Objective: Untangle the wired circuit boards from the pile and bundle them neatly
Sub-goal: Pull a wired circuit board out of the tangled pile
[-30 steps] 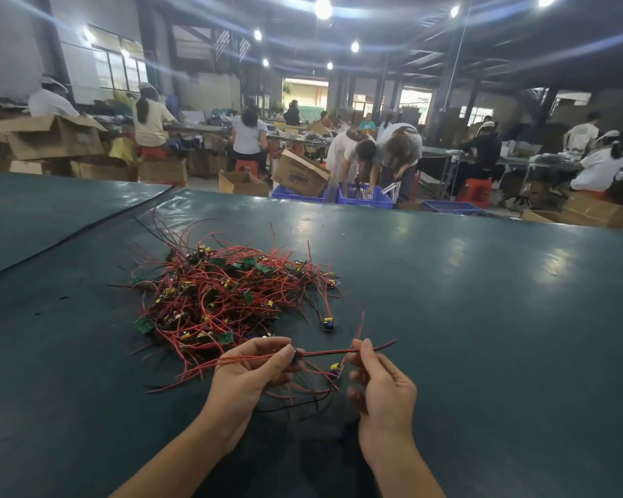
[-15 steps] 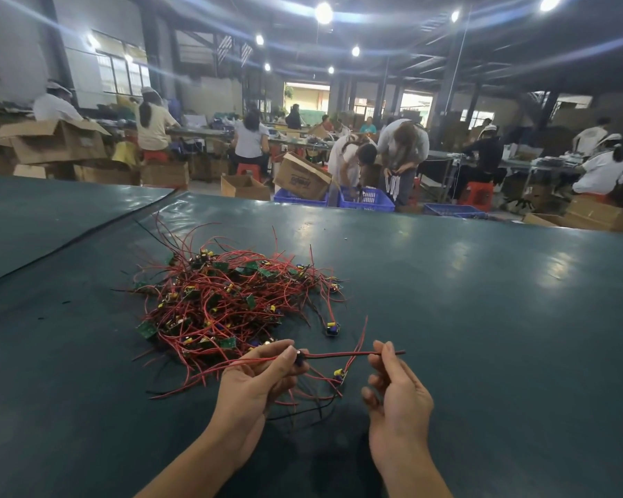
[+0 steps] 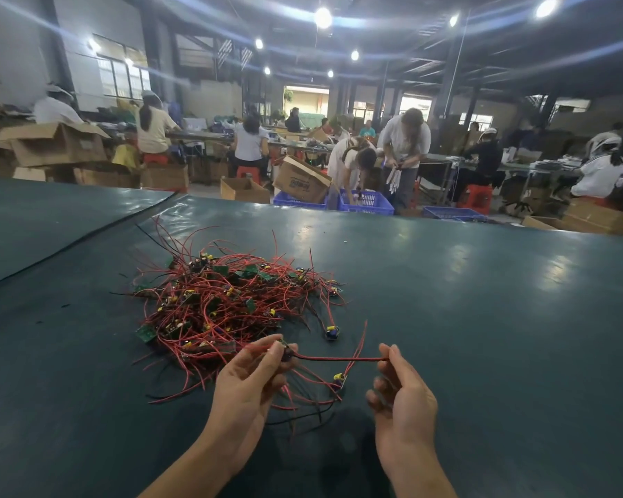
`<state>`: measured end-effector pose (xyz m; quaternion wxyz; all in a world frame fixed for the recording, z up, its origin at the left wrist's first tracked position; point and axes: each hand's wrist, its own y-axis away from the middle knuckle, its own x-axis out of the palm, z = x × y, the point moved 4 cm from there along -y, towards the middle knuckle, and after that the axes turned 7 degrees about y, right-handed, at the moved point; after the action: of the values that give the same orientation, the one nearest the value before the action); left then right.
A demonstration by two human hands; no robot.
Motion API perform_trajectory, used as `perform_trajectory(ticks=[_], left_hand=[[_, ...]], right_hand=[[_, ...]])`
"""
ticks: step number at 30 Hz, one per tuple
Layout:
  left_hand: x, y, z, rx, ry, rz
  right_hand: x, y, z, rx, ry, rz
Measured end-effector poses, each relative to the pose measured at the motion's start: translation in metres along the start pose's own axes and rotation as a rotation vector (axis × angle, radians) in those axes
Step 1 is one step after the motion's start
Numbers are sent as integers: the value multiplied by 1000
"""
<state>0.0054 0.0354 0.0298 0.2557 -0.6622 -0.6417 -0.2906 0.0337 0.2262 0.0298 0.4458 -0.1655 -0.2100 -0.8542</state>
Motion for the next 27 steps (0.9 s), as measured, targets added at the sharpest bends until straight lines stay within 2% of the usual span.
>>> perform_trajectory(ticks=[3,5,9,12,14,18,20,22,25,27], left_hand=[[-3,-4,-5,-9,32,-19],[-3,-5,-6,-48,-4,20],[9,5,4,-183,-197,191],[17,13,11,-199,-309,333],[19,16,11,-200,-303,344],[16,13,13,-253,-207,206],[11,10,15,-219,-284,181],[9,10,14,-145,-439,235],[14,16,13,-82,-528,349],[14,16,14,-85,-488,292]], right_hand=[[-1,-2,-2,48,-24,78],[3,-2,-5,62,64,159],[23,14,-18,-5,362,351],[39,29,-25,-62,401,490],[41,32,-28,-65,391,480],[41,32,-28,-16,327,411],[40,33,-25,-15,305,340],[40,34,-22,-27,291,296],[43,39,-22,-61,283,340],[47,45,-23,-112,325,408]])
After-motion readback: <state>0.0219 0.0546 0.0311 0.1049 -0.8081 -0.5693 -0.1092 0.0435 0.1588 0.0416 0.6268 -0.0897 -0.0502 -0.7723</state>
